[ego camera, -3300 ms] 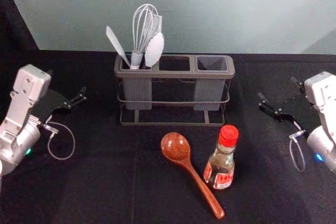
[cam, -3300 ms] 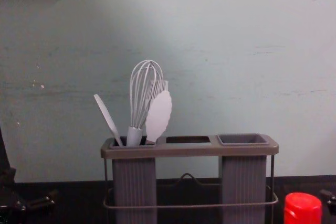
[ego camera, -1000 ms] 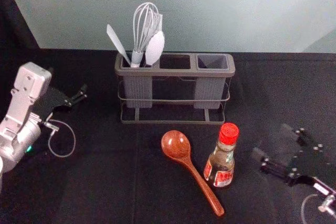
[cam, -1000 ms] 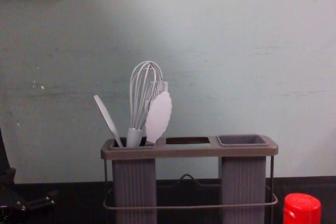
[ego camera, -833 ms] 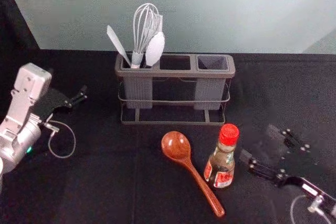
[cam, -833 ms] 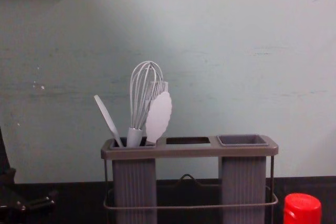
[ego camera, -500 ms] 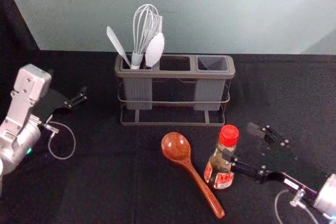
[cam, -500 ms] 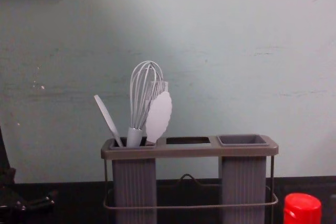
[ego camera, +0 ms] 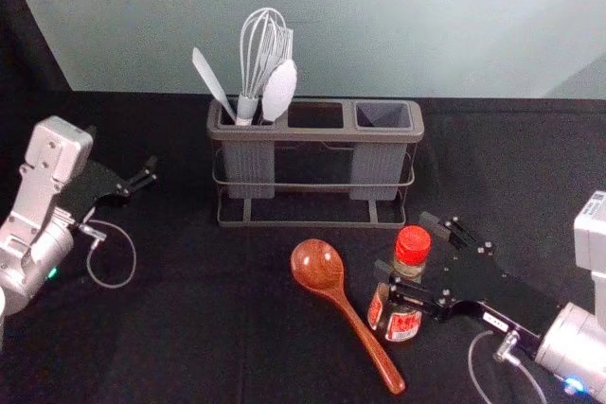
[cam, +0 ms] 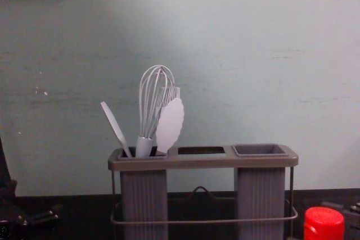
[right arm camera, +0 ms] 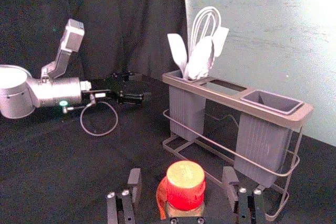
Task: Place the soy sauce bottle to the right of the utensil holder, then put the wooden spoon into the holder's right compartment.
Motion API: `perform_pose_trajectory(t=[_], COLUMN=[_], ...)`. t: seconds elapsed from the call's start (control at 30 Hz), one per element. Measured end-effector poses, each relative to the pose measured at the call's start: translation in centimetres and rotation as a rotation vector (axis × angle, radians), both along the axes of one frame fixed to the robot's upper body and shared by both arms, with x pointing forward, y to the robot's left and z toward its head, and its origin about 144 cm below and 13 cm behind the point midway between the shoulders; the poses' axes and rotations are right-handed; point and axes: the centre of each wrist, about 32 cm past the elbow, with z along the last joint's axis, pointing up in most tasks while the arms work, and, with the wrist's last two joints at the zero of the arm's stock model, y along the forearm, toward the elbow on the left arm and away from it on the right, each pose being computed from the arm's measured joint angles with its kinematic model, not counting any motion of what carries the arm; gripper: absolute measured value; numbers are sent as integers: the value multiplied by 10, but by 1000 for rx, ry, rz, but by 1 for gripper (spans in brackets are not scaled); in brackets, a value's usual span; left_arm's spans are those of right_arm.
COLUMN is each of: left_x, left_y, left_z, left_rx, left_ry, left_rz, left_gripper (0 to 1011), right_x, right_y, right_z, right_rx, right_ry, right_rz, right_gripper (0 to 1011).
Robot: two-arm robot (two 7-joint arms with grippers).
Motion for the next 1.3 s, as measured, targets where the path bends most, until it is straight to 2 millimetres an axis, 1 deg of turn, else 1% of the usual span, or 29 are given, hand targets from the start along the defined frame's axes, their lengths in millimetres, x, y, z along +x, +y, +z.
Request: perform_pose_trajectory(t=[0.17,0.2,0.27,0.33,0.4,0.43,0.5,0.53,0.57,0.6,0.63,0.67,0.7,0.77,1.17,1.3], left_x=[0,0,0,0,0,0,0,0,0,0,0,0,0,0,0,0], left_y=[0,0,0,0,0,0,0,0,0,0,0,0,0,0,0,0], left_z=[0,0,0,0,0,0,0,0,0,0,0,0,0,0,0,0], left_rx=[0,0,0,0,0,0,0,0,0,0,0,0,0,0,0,0], left_ry=[0,0,0,0,0,0,0,0,0,0,0,0,0,0,0,0], left_rz=[0,0,0,0,0,0,0,0,0,0,0,0,0,0,0,0], left_gripper=[1011,1011,1011,1011,1011,1011,1011,1011,1011,1011,1011,1011,1011,1011,1011,1011], right_x=[1,1,1,0,0,0,0,0,0,0,-1,-1,-1,-1,4,6], right_y=[2,3,3,3,3,3,3,2,2,2,2,2,2,1,-1,-4], right_z=[-1,-1,-1,-2,-2,-2,-2,-2,-1,-1,-1,-1,0,0,10,15], right_rx=[13,15,17,18,17,17,16,16,15,16,17,17,19,23,29,28], right_ry=[7,10,12,15,15,15,15,15,14,14,13,13,14,18,11,-4], right_rz=[3,5,8,11,14,15,14,13,13,12,12,12,14,18,15,-10], right_gripper=[927,883,847,775,738,682,639,579,579,539,477,477,435,394,385,385])
